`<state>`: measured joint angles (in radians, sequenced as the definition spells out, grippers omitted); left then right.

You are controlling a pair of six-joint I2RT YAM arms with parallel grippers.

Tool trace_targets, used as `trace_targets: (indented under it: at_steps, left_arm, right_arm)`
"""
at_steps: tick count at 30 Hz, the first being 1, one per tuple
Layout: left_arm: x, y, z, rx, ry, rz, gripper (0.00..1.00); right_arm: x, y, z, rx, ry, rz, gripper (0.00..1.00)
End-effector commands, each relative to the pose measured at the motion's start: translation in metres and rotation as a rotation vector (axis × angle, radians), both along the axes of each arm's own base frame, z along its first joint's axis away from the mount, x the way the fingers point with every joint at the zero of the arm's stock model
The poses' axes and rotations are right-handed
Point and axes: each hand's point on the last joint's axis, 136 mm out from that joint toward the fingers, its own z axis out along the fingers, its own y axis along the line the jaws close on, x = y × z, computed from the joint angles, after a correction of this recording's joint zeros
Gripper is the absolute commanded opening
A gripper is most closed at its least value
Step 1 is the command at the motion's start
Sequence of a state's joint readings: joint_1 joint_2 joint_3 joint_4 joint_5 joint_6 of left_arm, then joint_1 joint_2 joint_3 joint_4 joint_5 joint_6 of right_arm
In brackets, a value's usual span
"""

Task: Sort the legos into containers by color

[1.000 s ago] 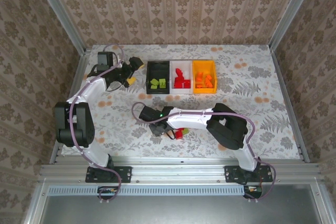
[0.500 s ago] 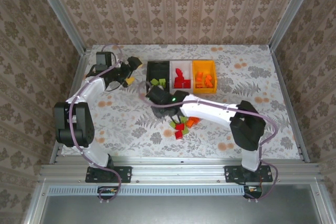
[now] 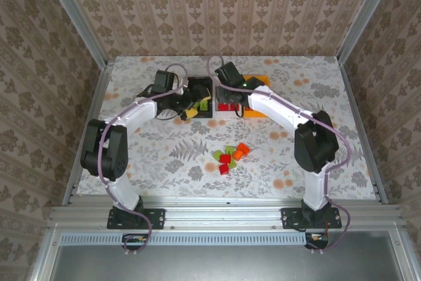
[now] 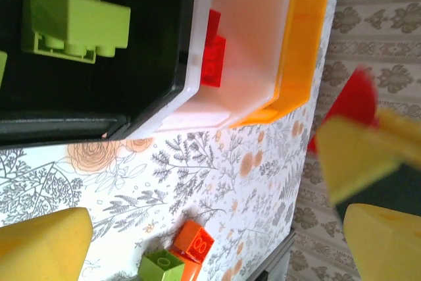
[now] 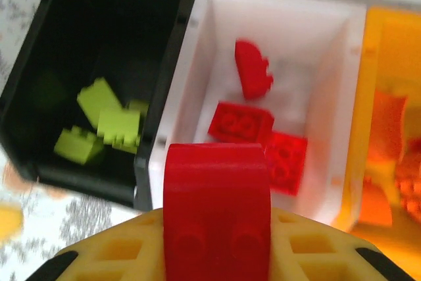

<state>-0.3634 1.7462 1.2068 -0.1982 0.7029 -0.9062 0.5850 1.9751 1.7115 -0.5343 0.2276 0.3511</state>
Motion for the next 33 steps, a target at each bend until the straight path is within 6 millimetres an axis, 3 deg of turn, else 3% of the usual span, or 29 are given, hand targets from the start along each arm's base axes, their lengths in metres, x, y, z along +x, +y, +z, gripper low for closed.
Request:
trace_targets:
  at_steps: [1,7,12,17,20,24,26,28,31,33]
  left_arm:
    - [0.013,0.015,0.015,0.005,-0.045,0.024,1.0]
    - [0.029,0.043,0.018,-0.009,-0.046,0.1,1.0]
    - [0.038,0.062,0.018,-0.02,-0.039,0.157,1.0]
    - [0.04,0.064,0.023,-0.038,-0.043,0.166,1.0]
    - [0.039,0.064,0.026,-0.041,-0.049,0.165,1.0]
    - [0.037,0.062,0.026,-0.043,-0.049,0.162,1.0]
    - [0.033,0.053,0.026,-0.052,-0.044,0.144,1.0]
    - [0.022,0.032,0.025,-0.065,-0.037,0.096,1.0]
    - [0.002,-0.001,0.021,-0.048,-0.028,-0.003,1.0]
    - [-0.007,-0.013,0.017,-0.023,-0.024,-0.044,1.0]
  right_arm:
    - [0.006,0.004,-0.026,-0.077,0.07,0.044,0.33]
    - [0.029,0.003,-0.052,-0.119,0.103,0.009,0.34]
    - [0.035,-0.006,-0.062,-0.107,0.125,-0.025,0.43]
    - [0.039,-0.013,-0.047,-0.111,0.107,-0.042,0.6]
    - [0.034,-0.014,-0.022,-0.105,0.073,-0.029,0.6]
    - [-0.006,-0.015,0.016,-0.098,-0.003,0.009,0.58]
    - [-0.036,-0.018,0.011,-0.111,0.003,0.024,0.56]
    - [-0.069,-0.028,0.003,-0.135,0.015,0.025,0.52]
    - [-0.112,-0.047,-0.024,-0.149,0.083,0.01,0.5]
    - [-0.14,-0.053,-0.044,-0.131,0.153,0.029,0.52]
